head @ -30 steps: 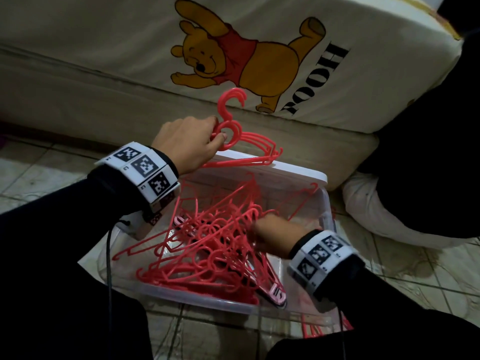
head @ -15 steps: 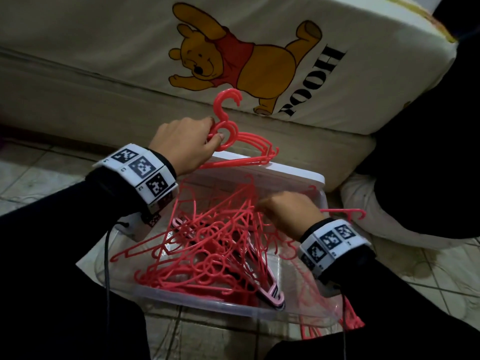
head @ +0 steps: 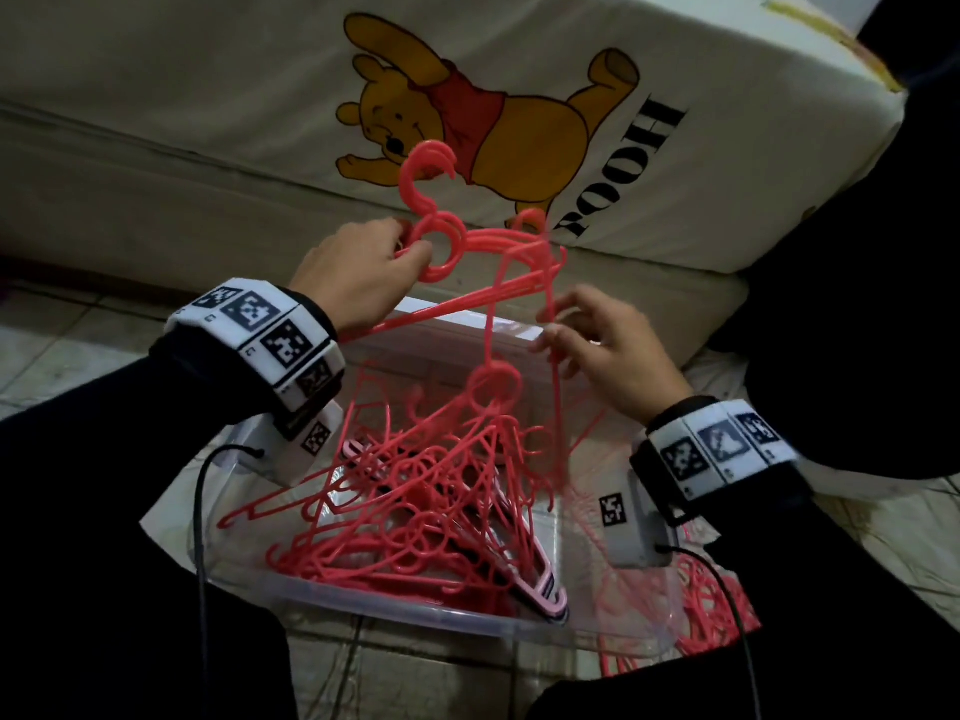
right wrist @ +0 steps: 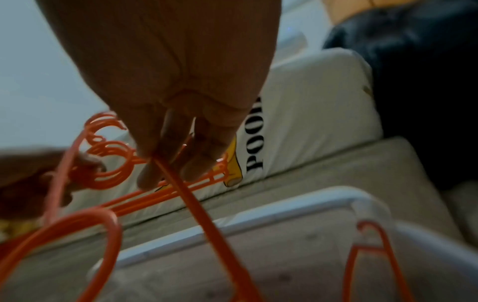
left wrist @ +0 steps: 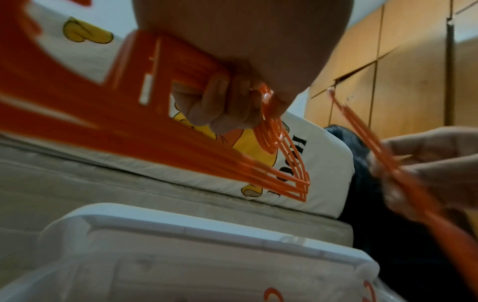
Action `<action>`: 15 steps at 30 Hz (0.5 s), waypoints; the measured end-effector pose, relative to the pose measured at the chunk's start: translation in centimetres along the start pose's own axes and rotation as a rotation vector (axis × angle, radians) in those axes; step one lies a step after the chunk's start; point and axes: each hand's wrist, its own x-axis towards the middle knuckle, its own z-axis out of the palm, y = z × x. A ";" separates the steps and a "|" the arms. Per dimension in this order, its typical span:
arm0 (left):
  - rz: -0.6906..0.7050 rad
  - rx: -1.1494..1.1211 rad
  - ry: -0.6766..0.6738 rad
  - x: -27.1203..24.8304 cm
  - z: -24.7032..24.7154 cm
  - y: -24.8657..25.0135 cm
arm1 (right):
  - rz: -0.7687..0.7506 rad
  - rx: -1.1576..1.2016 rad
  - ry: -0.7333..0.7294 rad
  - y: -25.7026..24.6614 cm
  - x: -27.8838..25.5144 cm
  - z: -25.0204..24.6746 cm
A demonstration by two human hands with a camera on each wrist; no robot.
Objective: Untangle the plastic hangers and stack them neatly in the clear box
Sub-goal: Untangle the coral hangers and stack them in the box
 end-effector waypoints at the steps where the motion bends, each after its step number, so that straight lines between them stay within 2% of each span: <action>1: -0.019 -0.033 -0.014 0.0 0.0 0.0 | 0.057 0.152 0.043 0.0 0.2 0.1; 6: 0.021 -0.138 -0.058 -0.1 0.1 0.5 | 0.191 0.612 0.218 0.4 1.0 0.9; 11: -0.040 -0.522 -0.159 -1.6 0.0 2.5 | 0.299 0.951 0.258 0.4 1.3 2.2; 13: 0.001 -0.541 -0.181 -1.9 0.1 3.0 | 0.319 1.050 0.276 0.1 1.3 2.7; 15: 0.052 -0.445 -0.189 -1.8 0.4 3.0 | 0.335 1.113 0.275 0.0 1.4 3.1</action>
